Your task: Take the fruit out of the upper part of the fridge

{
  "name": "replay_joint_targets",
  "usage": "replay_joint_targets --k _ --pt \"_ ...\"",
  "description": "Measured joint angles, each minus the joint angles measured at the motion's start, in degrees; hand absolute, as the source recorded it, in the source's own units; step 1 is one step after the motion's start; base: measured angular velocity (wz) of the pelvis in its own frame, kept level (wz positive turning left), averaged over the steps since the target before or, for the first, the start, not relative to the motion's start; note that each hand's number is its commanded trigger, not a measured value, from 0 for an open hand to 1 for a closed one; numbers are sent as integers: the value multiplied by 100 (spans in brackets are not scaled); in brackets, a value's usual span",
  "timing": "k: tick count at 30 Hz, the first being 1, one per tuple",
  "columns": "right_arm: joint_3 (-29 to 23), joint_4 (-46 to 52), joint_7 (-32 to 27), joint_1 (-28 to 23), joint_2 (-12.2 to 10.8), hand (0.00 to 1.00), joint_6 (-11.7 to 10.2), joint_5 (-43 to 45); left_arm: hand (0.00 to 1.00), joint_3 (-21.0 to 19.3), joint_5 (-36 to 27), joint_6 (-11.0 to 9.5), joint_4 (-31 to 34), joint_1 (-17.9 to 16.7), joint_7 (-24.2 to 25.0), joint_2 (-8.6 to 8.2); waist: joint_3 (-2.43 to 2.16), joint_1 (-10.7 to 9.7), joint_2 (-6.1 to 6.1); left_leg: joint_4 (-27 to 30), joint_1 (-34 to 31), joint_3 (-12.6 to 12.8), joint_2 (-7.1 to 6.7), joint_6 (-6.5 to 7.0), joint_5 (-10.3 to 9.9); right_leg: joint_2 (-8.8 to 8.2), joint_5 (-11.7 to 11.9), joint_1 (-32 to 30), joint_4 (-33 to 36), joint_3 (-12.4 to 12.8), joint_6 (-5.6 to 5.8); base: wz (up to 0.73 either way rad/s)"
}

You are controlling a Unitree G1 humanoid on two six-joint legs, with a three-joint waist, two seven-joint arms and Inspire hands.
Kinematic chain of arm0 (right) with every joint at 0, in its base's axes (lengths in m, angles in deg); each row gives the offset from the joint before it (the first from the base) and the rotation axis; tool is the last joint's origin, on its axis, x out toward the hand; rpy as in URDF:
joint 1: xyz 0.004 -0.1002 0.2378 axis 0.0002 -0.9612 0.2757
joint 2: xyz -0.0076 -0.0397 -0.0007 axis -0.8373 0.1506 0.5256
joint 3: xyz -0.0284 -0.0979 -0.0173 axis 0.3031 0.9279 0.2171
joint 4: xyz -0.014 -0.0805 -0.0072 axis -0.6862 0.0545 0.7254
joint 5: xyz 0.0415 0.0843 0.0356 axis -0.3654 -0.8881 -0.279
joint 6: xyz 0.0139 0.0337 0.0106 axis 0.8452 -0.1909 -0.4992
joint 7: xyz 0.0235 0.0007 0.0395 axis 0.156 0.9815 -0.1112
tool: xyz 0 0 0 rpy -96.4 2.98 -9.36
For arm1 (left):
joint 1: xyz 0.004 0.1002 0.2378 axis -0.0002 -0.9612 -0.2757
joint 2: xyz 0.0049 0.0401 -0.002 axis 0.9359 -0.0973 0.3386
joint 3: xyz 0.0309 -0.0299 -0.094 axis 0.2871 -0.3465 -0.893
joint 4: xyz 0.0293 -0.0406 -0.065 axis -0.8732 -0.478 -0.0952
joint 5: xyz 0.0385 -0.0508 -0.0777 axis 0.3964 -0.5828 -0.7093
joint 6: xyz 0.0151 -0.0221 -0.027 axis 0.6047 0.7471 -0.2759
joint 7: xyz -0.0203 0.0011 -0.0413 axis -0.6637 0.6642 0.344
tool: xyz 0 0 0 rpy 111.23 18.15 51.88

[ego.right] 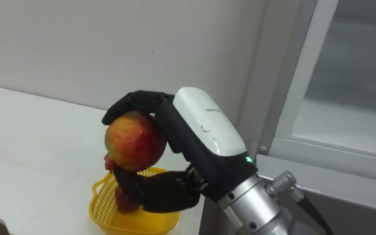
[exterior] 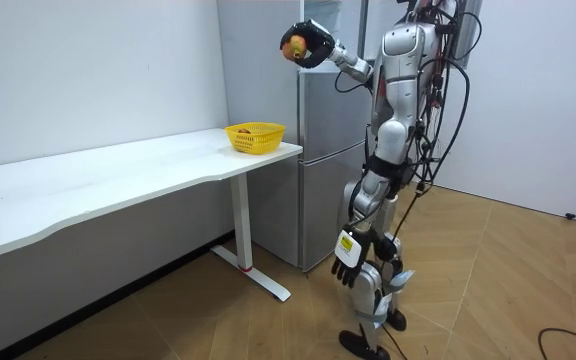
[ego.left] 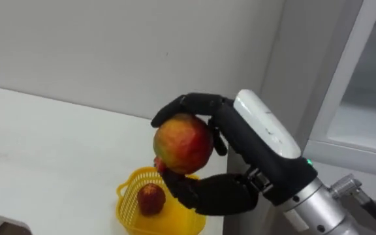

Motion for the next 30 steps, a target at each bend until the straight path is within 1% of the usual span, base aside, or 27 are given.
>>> replay_joint_targets --k 1,2,4,5,6,7,8,11,13,16,17,18,20,22,24,25,30 --pt "0 -75 3 2 0 100 11 50 0 0 0 1 0 12 1 7 1 20 -16 0 -13 -24 0 -2 1 1 0 -8 0 -4 0 8" --pt "5 -247 20 9 1 100 23 201 0 -1 7 6 0 17 12 11 -1 131 -40 -1 -18 -49 1 -5 3 5 0 -19 0 1 0 0" --pt "72 -592 43 46 1 100 98 394 0 3 -1 11 0 9 39 11 1 171 -53 24 19 -78 0 -9 7 7 0 19 -4 -11 0 4" --pt "145 -793 59 47 3 100 188 473 0 1 -9 11 0 -5 61 15 -8 177 -70 42 25 -105 -2 -9 7 6 0 37 -3 -19 0 12" --pt "176 -911 62 56 5 100 194 471 0 -2 -10 11 -1 -8 64 19 -10 198 -74 55 24 -124 -4 -9 7 4 0 50 -5 -44 0 17" --pt "215 -1152 75 61 7 100 193 460 0 -1 -6 10 -1 8 65 31 5 232 -89 93 26 -171 -10 -9 7 -4 0 91 -11 -126 0 21" --pt "224 -1408 97 62 7 100 185 447 0 3 -6 7 -2 16 65 47 7 265 -106 112 28 -225 -17 -9 7 -12 0 117 -8 -173 0 24" --pt "224 -1999 96 112 7 100 189 450 0 -72 -7 -10 -2 41 77 68 16 355 -169 128 -39 -279 -28 -9 9 -36 -4 116 -8 -354 6 17" --pt "223 -2239 95 122 11 100 193 450 0 -89 -7 -6 -4 41 103 73 23 437 -203 159 -74 -335 -50 -9 8 -51 -16 109 -9 -356 24 13" --pt "240 -2538 37 133 10 100 165 559 0 -85 2 3 -63 31 119 88 33 498 -248 172 -108 -415 -70 -8 8 -68 -22 115 -5 -437 32 13" --pt "259 -2717 4 134 9 100 166 656 0 -85 2 4 -105 33 136 95 31 576 -262 186 -107 -431 -73 -7 8 -70 -22 124 -5 -438 32 6" --pt "271 -2888 -25 134 10 100 169 748 0 -86 3 8 -113 29 164 102 40 599 -286 201 -115 -460 -79 -7 8 -76 -22 133 -5 -461 32 9" --pt "288 -3143 -36 135 9 100 168 864 0 -85 11 11 -116 -1 212 115 34 621 -310 219 -162 -541 -95 -6 8 -82 -22 121 -4 -485 32 17" --pt "356 -3378 -76 163 8 100 169 943 0 -85 18 47 -105 -2 250 118 36 664 -313 245 -178 -545 -98 -6 7 -82 -22 115 -1 -475 32 5" --pt "421 -3551 -89 166 9 100 184 944 0 -87 18 116 -105 -31 289 121 47 746 -296 274 -201 -546 -95 -6 6 -81 -22 107 -1 -481 32 0" --pt "449 -3585 -107 183 9 100 182 949 0 -87 19 122 -103 -32 336 122 57 748 -284 303 -218 -547 -95 -7 6 -80 -22 104 -1 -481 32 0" --pt "460 -3639 -139 209 9 100 179 948 0 -86 18 124 -58 -28 389 122 65 768 -273 305 -264 -568 -99 -9 5 -81 -22 96 -1 -513 32 1"
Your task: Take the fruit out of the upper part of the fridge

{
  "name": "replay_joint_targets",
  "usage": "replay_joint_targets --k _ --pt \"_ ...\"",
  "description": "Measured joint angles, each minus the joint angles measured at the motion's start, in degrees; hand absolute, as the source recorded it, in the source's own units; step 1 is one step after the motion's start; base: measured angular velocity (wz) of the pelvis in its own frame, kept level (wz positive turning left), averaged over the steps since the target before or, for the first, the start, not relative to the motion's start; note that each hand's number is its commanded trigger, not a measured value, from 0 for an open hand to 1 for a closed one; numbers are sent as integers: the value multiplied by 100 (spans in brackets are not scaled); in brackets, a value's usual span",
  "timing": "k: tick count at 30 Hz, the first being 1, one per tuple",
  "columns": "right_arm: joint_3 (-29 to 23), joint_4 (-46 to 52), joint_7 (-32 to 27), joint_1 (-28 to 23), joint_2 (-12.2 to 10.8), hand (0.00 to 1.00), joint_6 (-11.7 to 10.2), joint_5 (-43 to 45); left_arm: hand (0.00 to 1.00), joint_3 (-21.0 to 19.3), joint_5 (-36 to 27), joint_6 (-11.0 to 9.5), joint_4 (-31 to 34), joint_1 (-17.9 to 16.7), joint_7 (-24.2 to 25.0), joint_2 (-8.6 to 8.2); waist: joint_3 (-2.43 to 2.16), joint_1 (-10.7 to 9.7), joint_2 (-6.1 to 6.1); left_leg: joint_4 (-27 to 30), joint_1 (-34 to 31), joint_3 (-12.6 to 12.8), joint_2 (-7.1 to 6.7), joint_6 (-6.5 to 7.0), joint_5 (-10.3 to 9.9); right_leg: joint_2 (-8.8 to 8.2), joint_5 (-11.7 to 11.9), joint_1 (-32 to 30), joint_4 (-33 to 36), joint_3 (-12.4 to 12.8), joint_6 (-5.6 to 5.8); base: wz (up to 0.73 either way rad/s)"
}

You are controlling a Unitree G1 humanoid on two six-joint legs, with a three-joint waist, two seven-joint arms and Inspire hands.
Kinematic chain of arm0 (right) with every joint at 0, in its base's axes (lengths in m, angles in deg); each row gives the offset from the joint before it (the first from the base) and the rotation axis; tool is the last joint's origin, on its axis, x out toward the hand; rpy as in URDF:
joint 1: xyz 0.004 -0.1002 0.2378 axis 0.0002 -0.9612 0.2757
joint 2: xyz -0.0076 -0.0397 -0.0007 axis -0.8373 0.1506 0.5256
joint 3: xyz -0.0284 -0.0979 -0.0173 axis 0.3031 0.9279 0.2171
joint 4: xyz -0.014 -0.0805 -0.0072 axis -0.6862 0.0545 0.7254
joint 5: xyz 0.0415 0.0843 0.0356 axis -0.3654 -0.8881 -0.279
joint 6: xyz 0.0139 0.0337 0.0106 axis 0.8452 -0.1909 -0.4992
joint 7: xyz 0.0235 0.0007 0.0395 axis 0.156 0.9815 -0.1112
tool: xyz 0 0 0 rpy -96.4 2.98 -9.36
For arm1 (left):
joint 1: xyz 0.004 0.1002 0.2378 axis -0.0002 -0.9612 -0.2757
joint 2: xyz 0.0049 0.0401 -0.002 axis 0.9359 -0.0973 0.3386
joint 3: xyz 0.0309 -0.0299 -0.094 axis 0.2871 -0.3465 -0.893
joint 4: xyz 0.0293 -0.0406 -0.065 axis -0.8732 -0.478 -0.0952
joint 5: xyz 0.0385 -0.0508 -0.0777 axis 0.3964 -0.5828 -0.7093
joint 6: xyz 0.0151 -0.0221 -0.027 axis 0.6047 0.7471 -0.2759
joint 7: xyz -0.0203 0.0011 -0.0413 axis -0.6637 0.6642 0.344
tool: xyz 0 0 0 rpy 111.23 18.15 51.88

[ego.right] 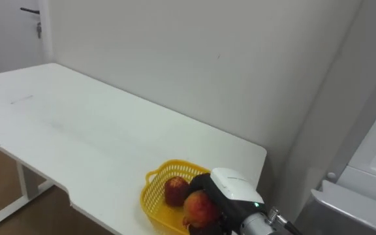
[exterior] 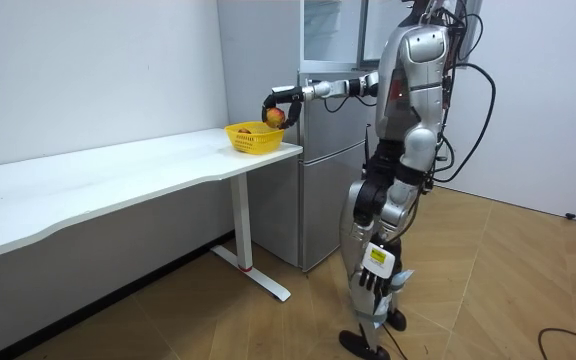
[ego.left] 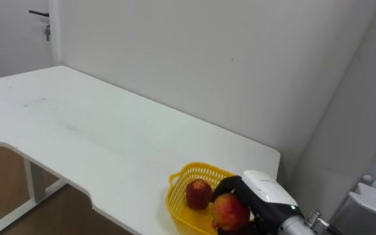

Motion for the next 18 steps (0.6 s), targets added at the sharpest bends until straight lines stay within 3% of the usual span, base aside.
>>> replay_joint_targets --k 8,9,10,11,18 --pt "1 -7 -23 10 0 100 0 -11 0 1 1 6 77 -15 0 2 -12 -6 -20 22 -23 -56 -8 -1 1 -5 0 17 -2 -100 0 4" --pt "0 -8 -37 9 0 59 0 -16 0 -4 1 8 98 -34 0 4 -14 4 -22 23 -27 -66 -8 -1 1 -5 0 17 -2 -113 0 4" --pt "0 -8 -49 9 -1 33 0 -17 0 -4 1 9 122 -49 2 5 -14 5 -23 23 -27 -70 -8 -1 1 -5 0 17 -2 -121 0 4" --pt "0 -9 -75 9 -1 0 0 -21 0 -6 2 10 178 -81 7 7 -17 4 -26 29 -28 -80 -8 -1 1 -5 0 18 -2 -143 0 5" --pt "-1 -20 -239 16 -21 0 -19 -135 0 -9 12 8 309 -163 94 22 -27 7 -40 66 -33 -117 -6 -2 0 -5 0 44 -2 -247 1 5"
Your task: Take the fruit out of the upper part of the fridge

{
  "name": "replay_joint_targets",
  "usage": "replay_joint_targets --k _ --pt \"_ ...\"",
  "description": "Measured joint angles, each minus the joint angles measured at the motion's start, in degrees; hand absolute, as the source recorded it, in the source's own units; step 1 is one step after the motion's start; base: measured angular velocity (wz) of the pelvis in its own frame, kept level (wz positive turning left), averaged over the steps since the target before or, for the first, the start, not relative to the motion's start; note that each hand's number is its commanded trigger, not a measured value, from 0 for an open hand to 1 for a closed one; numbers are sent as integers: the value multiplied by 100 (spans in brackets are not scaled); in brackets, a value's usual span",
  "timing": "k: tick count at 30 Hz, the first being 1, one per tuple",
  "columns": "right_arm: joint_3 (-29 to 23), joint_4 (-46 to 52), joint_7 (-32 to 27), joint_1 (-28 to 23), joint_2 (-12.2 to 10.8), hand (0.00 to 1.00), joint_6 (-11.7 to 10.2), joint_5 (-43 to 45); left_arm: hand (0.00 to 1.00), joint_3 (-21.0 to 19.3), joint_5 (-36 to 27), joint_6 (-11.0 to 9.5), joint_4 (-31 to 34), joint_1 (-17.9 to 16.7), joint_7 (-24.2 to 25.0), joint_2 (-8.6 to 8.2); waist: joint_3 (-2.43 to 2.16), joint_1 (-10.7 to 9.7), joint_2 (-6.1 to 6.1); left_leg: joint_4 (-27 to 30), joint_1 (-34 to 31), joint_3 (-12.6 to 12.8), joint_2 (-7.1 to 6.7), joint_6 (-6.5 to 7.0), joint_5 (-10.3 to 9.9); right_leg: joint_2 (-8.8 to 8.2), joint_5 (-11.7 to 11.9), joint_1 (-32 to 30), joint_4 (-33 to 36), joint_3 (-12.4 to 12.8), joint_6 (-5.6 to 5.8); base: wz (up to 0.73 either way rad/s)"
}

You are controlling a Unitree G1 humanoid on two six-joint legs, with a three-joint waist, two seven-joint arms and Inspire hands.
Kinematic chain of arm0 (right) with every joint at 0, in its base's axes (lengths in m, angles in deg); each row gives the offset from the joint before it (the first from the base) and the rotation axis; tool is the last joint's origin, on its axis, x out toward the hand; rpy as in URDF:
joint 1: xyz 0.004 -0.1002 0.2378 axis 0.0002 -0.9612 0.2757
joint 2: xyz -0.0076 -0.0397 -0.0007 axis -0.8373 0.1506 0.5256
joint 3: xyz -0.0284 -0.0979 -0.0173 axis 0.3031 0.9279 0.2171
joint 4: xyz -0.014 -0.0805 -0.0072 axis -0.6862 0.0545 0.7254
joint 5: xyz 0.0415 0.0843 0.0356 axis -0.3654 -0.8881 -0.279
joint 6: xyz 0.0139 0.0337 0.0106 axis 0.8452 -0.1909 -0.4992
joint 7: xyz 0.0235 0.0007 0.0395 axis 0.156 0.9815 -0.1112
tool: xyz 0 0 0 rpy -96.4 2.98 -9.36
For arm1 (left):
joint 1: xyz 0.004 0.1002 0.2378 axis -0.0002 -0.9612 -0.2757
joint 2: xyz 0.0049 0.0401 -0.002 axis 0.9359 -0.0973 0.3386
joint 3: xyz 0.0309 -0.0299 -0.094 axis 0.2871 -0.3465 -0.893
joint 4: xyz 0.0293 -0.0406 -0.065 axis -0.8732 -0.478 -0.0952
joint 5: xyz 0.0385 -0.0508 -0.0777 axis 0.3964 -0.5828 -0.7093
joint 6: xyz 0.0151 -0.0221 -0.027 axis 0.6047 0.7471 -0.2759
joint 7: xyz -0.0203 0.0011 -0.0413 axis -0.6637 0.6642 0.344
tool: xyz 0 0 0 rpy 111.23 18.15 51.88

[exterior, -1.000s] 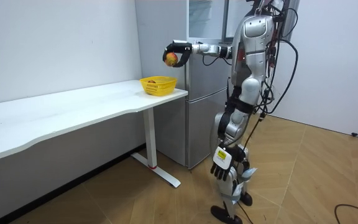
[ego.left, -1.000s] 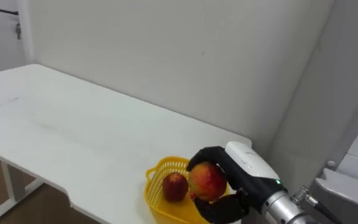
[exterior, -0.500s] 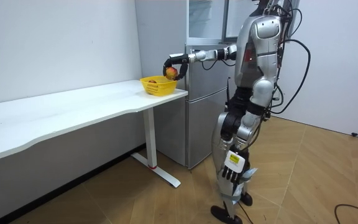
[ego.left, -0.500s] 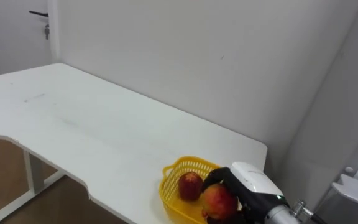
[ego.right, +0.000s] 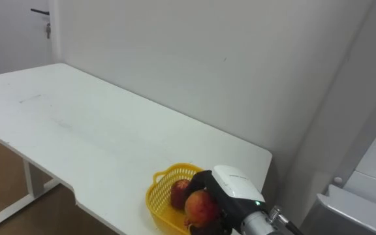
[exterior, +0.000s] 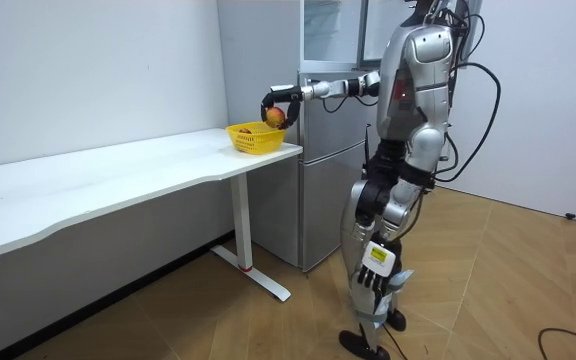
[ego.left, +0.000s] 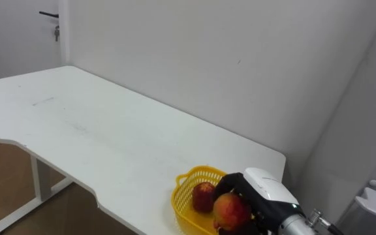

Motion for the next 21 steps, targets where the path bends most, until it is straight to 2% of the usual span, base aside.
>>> replay_joint_targets --k 5,15,21 --pt "-2 -172 -35 47 -9 0 -84 -19 0 0 0 0 0 -17 17 36 3 0 -21 -5 1 -1 1 -1 0 0 0 4 0 -4 0 0" --pt "-9 -211 -45 49 -13 0 -112 -6 0 1 39 0 18 -63 34 114 21 -23 -55 -18 -2 2 -4 -2 -1 1 0 16 -7 -5 0 0" --pt "-10 -174 -49 47 -11 0 -112 -22 0 9 50 6 16 -25 111 138 19 -56 -54 16 6 84 0 -2 -1 3 0 -22 3 160 0 -8"
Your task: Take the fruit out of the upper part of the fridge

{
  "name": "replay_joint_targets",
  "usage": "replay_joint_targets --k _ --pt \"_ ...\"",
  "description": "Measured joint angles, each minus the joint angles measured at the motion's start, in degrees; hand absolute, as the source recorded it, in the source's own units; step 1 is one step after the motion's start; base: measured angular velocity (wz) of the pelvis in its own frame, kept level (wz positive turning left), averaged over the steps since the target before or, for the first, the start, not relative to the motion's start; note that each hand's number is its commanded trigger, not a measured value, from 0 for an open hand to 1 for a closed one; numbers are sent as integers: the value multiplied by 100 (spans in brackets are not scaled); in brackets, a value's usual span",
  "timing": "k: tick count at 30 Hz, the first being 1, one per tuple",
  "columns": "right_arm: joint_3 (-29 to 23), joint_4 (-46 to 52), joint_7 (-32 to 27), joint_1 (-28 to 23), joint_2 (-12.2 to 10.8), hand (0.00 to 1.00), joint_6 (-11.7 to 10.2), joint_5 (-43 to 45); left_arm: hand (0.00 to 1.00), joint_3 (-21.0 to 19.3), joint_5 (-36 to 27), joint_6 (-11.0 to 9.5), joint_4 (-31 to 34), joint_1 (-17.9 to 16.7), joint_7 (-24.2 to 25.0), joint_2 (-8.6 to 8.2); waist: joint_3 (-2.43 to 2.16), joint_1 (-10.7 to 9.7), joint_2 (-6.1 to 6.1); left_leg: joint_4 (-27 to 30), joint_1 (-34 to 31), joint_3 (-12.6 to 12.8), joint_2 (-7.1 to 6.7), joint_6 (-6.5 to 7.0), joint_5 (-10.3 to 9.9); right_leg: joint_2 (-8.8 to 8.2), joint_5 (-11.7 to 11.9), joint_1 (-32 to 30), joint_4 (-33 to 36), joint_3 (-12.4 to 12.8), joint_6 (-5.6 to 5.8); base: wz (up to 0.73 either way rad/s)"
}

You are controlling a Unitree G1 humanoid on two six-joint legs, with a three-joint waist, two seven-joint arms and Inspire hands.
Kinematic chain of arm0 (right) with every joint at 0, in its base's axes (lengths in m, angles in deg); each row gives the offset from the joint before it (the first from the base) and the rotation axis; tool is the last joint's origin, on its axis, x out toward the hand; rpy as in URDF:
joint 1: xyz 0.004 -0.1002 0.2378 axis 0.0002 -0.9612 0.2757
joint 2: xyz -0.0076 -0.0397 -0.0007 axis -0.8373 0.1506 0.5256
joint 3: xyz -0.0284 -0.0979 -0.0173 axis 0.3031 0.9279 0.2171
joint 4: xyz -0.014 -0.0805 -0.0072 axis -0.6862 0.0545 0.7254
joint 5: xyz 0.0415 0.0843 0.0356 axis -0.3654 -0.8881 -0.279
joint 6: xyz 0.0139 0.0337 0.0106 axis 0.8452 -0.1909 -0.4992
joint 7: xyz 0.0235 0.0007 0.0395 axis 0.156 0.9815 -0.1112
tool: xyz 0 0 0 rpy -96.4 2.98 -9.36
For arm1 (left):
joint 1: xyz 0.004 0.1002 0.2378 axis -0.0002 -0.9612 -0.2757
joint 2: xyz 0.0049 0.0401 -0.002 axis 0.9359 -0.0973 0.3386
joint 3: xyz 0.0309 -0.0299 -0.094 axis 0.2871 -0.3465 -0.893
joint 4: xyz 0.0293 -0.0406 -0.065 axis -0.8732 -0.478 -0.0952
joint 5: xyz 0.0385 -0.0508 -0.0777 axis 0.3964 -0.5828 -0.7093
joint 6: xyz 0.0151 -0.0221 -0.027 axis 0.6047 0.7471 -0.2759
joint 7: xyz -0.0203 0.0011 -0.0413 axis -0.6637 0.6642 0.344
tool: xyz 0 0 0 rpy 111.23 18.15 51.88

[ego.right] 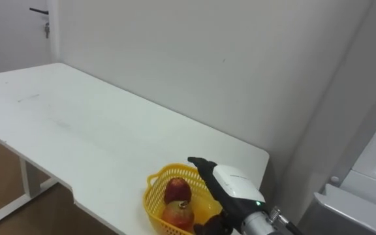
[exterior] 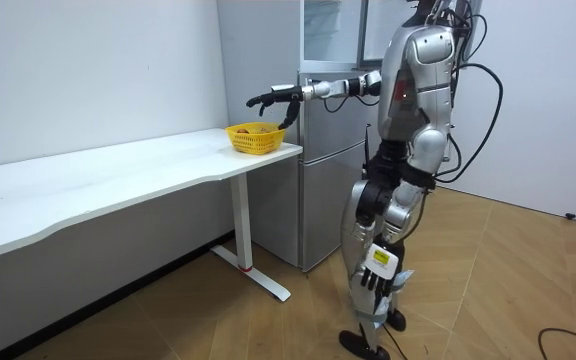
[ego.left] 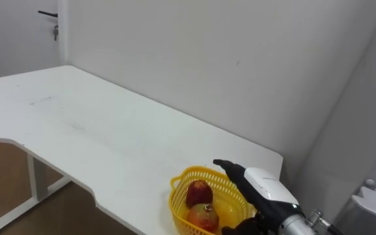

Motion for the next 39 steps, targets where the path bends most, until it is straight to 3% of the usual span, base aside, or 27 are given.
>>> replay_joint_targets --k 7,11,18,22,27,32,39 --pt "-7 282 -83 0 4 0 -4 -174 0 -10 3 80 16 26 -1 21 -26 -174 9 1 -9 33 2 1 -1 -1 0 -19 -3 20 0 -2" --pt "-75 790 -214 -2 15 0 -27 -175 0 -142 39 79 12 -8 -70 -20 -89 -324 90 -16 50 147 13 2 0 9 0 -20 -5 178 -1 -13" --pt "-943 1929 -599 -37 23 0 -276 -281 0 -360 39 67 -48 -91 -271 -105 -136 -785 250 -21 144 269 17 12 -5 2 2 23 5 292 -3 -10" --pt "-1346 2516 -631 -285 17 0 -303 -394 0 -469 45 53 -40 -90 -297 -231 -105 -924 358 -95 186 428 43 14 -6 19 22 -23 10 412 -31 -23" --pt "-1446 3187 -940 -486 19 0 -462 -224 0 -457 40 -72 -42 -111 -365 -240 -132 -1144 565 -191 335 662 92 13 -5 51 29 -18 58 616 -42 -20" --pt "-1619 3684 -1015 -603 -8 0 -610 -335 0 -357 43 -200 -43 -62 -418 -246 -144 -1381 609 -199 349 702 101 12 -6 59 29 -27 61 657 -42 -5" --pt "-2021 4077 -1172 -830 -41 0 -885 -492 0 -287 27 -211 -183 -76 -520 -292 -147 -1593 722 -293 469 857 122 13 -7 94 30 -24 64 878 -43 -12"
